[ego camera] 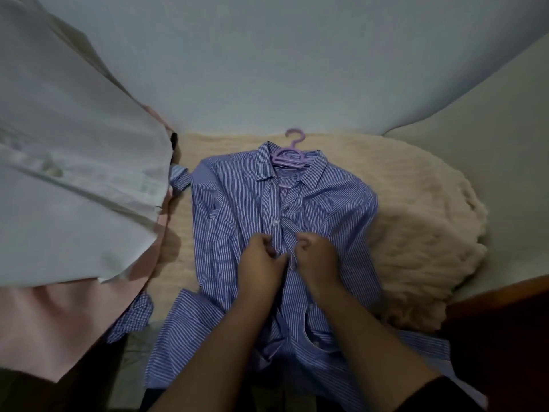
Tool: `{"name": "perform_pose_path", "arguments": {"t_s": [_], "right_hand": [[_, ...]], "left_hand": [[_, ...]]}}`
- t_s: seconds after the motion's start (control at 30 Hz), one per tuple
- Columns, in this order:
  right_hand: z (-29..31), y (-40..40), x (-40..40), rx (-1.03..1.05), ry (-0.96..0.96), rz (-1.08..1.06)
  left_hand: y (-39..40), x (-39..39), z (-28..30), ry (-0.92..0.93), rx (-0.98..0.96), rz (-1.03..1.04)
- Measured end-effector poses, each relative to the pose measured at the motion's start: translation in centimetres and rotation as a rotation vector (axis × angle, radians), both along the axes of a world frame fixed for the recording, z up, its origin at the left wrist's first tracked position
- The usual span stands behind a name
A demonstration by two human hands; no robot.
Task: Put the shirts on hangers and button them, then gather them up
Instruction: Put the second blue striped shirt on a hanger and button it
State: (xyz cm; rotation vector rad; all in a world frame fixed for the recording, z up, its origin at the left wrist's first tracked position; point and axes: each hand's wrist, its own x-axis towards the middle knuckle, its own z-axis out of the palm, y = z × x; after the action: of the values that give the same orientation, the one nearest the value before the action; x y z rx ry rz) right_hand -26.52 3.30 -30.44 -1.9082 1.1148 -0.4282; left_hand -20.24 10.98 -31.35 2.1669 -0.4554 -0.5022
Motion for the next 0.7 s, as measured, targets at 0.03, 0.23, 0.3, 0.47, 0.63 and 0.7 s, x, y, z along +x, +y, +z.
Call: {"name": "perform_pose_path", "arguments": {"t_s": [0.03, 0.23, 0.3, 0.47, 0.63, 0.7], "right_hand": [[-0.1, 0.0, 0.2, 0.003, -0.004, -0.023], [0.2, -0.3, 0.9, 0.076, 0.05, -0.047], [0.5, -0.4, 0.9, 0.168, 0.005, -0.05], [1.2, 0.3, 0.7, 0.341, -0.122, -0.077], [1.4, 0.4, 0.5, 0.394, -0.197, -0.11], [1.4, 0.4, 0.5, 0.403, -0.213, -0.11]], "left_hand": [[0.1, 0.2, -0.2, -0.001, -0.007, 0.02], [0.4, 0.7, -0.2, 0.015, -0.078, 0.18], [0.6, 0.7, 0.3, 0.121, -0.17, 0.215], [1.0, 0.0, 1.2, 0.345, -0.382, 0.219], [1.1, -0.1, 1.4, 0.348, -0.404, 0.216], [1.0, -0.1, 1.4, 0.333, -0.413, 0.206]]}}
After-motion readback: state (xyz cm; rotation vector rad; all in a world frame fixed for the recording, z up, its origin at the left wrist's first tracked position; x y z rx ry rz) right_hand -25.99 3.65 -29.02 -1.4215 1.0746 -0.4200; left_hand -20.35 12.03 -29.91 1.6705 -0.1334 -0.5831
